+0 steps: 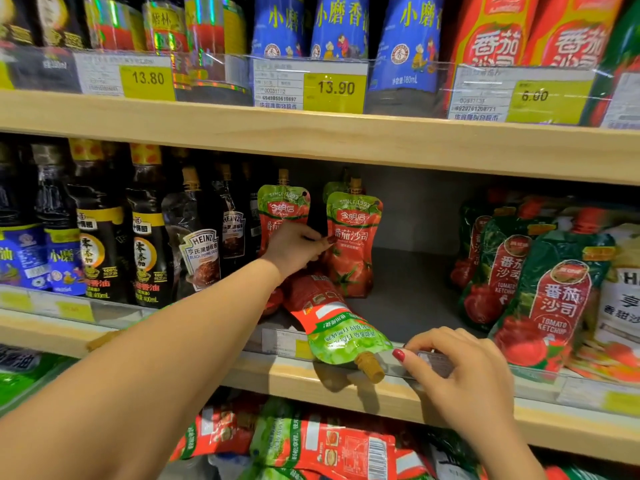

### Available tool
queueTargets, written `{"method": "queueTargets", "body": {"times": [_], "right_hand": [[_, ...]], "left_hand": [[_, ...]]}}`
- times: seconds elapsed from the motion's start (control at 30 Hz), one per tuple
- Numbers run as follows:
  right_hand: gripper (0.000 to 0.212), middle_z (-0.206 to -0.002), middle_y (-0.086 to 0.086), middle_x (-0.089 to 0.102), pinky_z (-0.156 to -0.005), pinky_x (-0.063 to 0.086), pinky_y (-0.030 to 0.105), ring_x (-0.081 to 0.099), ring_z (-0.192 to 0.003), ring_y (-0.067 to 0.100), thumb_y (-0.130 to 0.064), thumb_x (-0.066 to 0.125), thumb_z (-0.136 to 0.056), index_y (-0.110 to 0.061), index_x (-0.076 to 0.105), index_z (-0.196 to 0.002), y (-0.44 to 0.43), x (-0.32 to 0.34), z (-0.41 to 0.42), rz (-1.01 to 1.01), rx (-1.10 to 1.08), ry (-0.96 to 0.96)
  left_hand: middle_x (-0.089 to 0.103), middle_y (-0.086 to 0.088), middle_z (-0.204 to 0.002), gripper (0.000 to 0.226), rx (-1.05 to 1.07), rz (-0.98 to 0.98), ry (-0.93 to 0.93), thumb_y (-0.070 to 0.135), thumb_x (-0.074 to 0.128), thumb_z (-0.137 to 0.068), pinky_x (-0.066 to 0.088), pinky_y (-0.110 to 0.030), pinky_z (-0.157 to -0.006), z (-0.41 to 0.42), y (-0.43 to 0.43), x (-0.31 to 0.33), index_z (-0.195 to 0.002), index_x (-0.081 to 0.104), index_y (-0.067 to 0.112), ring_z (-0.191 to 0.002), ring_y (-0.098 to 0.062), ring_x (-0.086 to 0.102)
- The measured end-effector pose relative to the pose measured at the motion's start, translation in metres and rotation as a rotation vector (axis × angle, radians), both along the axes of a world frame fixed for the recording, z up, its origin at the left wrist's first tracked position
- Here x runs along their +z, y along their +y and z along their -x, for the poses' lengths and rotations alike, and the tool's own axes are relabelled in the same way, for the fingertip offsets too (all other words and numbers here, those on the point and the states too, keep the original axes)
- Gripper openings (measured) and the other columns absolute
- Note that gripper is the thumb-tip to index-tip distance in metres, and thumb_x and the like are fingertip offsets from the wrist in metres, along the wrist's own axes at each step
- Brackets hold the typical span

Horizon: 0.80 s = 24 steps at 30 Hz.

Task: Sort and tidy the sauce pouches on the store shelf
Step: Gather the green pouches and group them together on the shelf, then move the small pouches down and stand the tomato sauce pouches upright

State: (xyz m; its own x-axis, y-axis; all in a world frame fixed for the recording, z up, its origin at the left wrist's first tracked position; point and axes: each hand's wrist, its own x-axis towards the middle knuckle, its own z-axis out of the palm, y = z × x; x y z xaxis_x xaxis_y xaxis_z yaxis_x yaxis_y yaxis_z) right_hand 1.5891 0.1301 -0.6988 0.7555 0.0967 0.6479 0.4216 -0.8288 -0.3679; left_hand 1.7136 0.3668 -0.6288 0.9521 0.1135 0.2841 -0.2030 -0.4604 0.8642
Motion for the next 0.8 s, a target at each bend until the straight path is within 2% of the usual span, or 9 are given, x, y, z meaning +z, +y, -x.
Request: {"method": "queueTargets", "body": {"times": [0.1,0.17,0.27,0.33,0.4,0.53,0.6,0.7,0.8], "right_hand": [[0.016,-0.076,-0.022,0.061,-0.067,0.043,0.035,0.056,-0.076,0.005,-0.039,0.077,-0.069,-0.037,0.064,-0.078,0.0,0.003,0.003,0.002,0.024,-0.005],[0.035,-0.093,-0.023,0.059,-0.077,0.047,0.038,0.056,-0.09,0.008,-0.038,0.078,-0.067,-0.037,0.063,-0.099,0.002,0.006,0.006,-0.035,0.089,0.038],[0.066,-0.116,-0.03,0.046,-0.092,0.042,0.036,0.048,-0.108,0.005,-0.04,0.077,-0.066,-0.052,0.043,-0.121,0.008,0.012,0.013,-0.053,0.216,0.106],[0.075,-0.125,-0.036,0.037,-0.098,0.039,0.037,0.043,-0.116,0.002,-0.038,0.077,-0.066,-0.056,0.034,-0.126,0.015,0.016,0.016,-0.049,0.269,0.102],[0.078,-0.13,-0.037,0.033,-0.104,0.036,0.041,0.037,-0.123,-0.001,-0.038,0.078,-0.067,-0.053,0.033,-0.129,0.023,0.019,0.015,-0.032,0.307,0.088],[0.083,-0.141,-0.026,0.034,-0.109,0.03,0.033,0.03,-0.132,-0.003,-0.042,0.079,-0.063,-0.053,0.031,-0.13,0.042,0.019,0.01,0.056,0.39,0.139],[0.076,-0.14,-0.024,0.036,-0.109,0.031,0.032,0.033,-0.131,-0.002,-0.032,0.078,-0.067,-0.05,0.037,-0.129,0.047,0.014,0.006,0.091,0.44,0.143],[0.057,-0.129,-0.022,0.05,-0.101,0.043,0.034,0.047,-0.121,0.001,-0.009,0.071,-0.072,-0.036,0.058,-0.121,0.048,0.007,0.0,-0.017,0.44,0.083],[0.054,-0.119,-0.012,0.062,-0.094,0.049,0.039,0.057,-0.111,0.009,0.004,0.064,-0.075,-0.031,0.064,-0.115,0.045,0.009,-0.003,-0.051,0.386,0.083]], "left_hand": [[0.073,-0.011,-0.091,0.007,0.036,-0.011,-0.038,0.02,0.064,-0.085,0.053,-0.039,-0.086,0.019,0.003,0.005,-0.08,0.068,0.019,-0.089,-0.023,0.068],[0.072,-0.012,-0.093,0.008,0.034,0.139,-0.028,0.014,0.064,-0.085,0.056,-0.033,-0.081,0.034,0.001,0.006,-0.079,0.065,0.019,-0.086,-0.022,0.068],[0.07,-0.01,-0.084,0.007,-0.048,0.446,-0.036,0.004,0.06,-0.087,0.056,-0.02,-0.065,0.061,-0.004,0.004,-0.093,0.064,0.007,-0.075,-0.016,0.069],[0.072,-0.005,-0.08,0.01,-0.068,0.432,-0.085,0.006,0.06,-0.086,0.057,-0.023,-0.071,0.078,-0.004,0.0,-0.084,0.066,0.014,-0.075,-0.012,0.07],[0.073,-0.006,-0.083,0.012,-0.068,0.329,-0.128,0.009,0.061,-0.084,0.056,-0.029,-0.079,0.091,-0.002,-0.004,-0.081,0.068,0.018,-0.082,-0.014,0.07],[0.074,-0.003,-0.086,0.005,-0.066,0.221,-0.166,0.02,0.066,-0.084,0.054,-0.038,-0.087,0.107,0.006,-0.009,-0.082,0.07,0.021,-0.088,-0.014,0.069],[0.073,-0.002,-0.084,0.009,-0.073,0.207,-0.168,0.021,0.065,-0.085,0.053,-0.04,-0.088,0.114,0.01,-0.012,-0.079,0.07,0.025,-0.087,-0.015,0.069],[0.073,0.001,-0.082,0.012,-0.078,0.209,-0.157,0.021,0.064,-0.086,0.054,-0.037,-0.086,0.122,0.015,-0.019,-0.078,0.071,0.027,-0.085,-0.012,0.069],[0.073,0.006,-0.083,0.01,-0.082,0.173,-0.139,0.022,0.064,-0.086,0.053,-0.029,-0.08,0.126,0.019,-0.027,-0.084,0.073,0.023,-0.083,-0.006,0.067]]}}
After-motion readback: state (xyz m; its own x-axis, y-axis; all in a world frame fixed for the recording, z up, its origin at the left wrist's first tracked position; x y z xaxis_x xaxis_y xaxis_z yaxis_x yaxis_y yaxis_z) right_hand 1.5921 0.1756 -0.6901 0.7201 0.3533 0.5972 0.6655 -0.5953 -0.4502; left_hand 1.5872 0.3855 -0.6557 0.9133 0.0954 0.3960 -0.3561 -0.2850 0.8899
